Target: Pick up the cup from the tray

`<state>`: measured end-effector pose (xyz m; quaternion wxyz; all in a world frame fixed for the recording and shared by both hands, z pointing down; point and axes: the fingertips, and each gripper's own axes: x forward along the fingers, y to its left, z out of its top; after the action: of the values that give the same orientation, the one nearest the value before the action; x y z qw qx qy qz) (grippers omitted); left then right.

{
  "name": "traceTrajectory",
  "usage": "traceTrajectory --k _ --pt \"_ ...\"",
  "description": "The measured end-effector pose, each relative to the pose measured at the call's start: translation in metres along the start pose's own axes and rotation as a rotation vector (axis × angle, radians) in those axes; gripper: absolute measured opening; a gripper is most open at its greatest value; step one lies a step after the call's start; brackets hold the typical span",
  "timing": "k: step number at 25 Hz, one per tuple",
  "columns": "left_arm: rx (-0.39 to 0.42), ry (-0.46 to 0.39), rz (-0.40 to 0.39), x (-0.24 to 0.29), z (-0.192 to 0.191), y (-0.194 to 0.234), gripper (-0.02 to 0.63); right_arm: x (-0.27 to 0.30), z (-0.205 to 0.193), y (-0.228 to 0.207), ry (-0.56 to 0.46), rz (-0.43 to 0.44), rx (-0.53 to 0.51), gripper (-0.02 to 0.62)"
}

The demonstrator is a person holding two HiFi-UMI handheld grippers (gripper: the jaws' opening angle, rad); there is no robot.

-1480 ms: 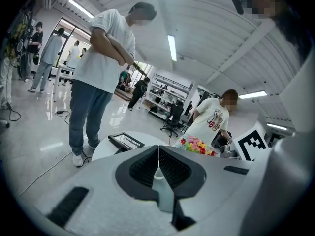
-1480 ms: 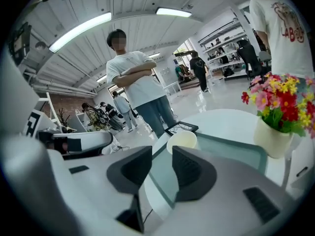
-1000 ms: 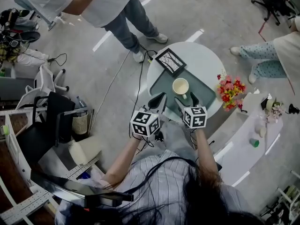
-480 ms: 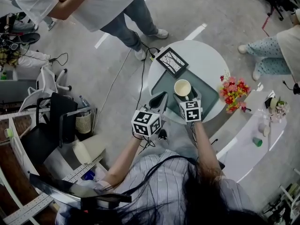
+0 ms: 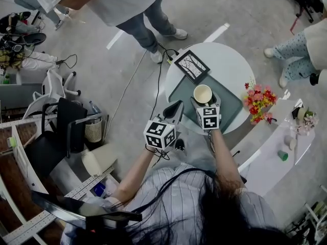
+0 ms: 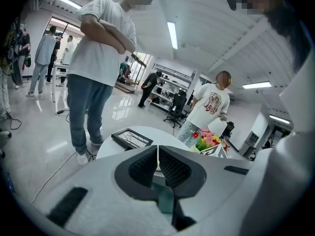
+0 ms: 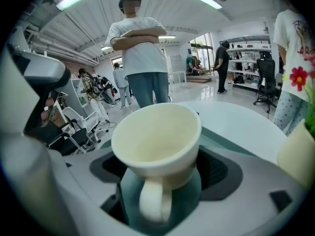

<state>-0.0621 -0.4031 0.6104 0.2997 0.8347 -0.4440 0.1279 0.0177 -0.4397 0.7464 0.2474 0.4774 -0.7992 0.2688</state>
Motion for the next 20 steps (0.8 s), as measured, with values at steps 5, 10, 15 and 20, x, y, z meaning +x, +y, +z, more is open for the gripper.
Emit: traceTrajectory --k 5,10,15,20 --pt "0.002 -0.003 0.008 -0.003 -0.001 0.001 0.015 -0.001 0.001 -0.001 -0.013 -0.002 -0.005 0.402" --pt "0.009 -0.012 0.011 -0.007 0.000 0.000 0.015 -0.005 -0.002 -0.005 -0.008 -0.026 0.004 0.402" --pt "0.021 -0.013 0.015 -0.016 0.000 0.002 0.015 -0.024 0.004 -0.014 -0.054 -0.075 0.099 0.402" --pt "0.015 -0.021 0.014 -0.026 -0.003 0.003 0.015 -0.049 0.017 -0.014 -0.104 -0.083 0.126 0.402"
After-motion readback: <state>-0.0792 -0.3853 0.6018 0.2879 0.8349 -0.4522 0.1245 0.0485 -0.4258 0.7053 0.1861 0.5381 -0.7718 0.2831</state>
